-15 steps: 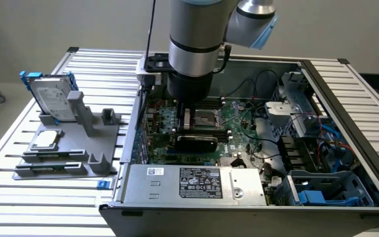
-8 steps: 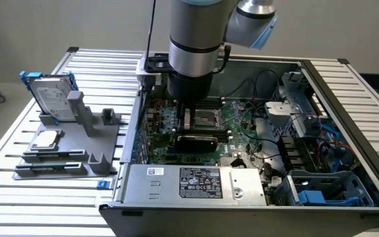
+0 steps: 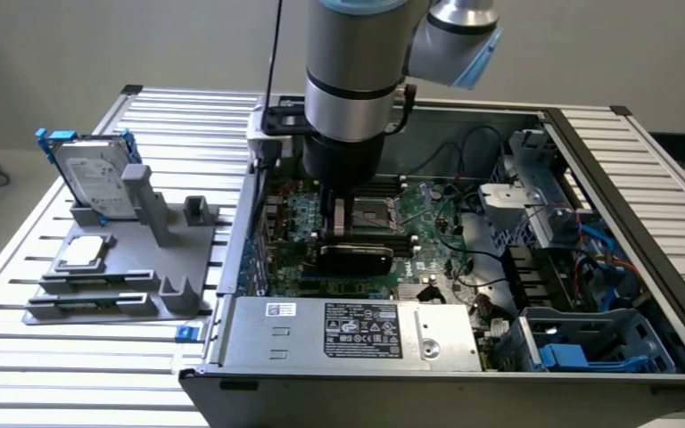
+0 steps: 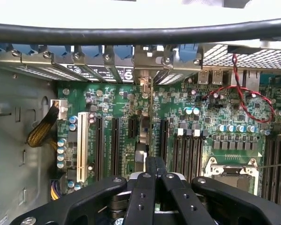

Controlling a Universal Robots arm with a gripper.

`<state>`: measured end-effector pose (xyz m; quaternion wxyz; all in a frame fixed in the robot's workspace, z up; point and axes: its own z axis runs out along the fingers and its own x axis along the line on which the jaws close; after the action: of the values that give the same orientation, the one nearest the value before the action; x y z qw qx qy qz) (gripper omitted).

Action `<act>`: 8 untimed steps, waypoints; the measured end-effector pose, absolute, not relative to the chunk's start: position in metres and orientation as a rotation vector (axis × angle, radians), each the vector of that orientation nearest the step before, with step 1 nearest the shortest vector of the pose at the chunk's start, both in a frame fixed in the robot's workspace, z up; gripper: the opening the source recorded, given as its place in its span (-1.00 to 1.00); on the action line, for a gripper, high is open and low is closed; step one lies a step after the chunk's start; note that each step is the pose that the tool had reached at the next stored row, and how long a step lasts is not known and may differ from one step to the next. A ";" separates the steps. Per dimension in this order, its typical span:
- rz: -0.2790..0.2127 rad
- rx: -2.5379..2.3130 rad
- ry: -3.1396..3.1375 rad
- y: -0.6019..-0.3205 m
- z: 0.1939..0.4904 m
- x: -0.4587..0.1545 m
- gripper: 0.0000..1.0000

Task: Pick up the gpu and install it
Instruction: 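Press down on the gpu until it lock into place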

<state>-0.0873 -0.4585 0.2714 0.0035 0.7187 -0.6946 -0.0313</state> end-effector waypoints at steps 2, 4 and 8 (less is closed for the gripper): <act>-0.098 2.252 -2.177 -0.459 0.270 -0.087 -0.79; -0.098 2.252 -2.177 -0.458 0.269 -0.087 -0.79; -0.098 2.253 -2.178 -0.458 0.267 -0.087 -0.79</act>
<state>-0.0873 -0.4583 0.2674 0.0031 0.7187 -0.6946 -0.0312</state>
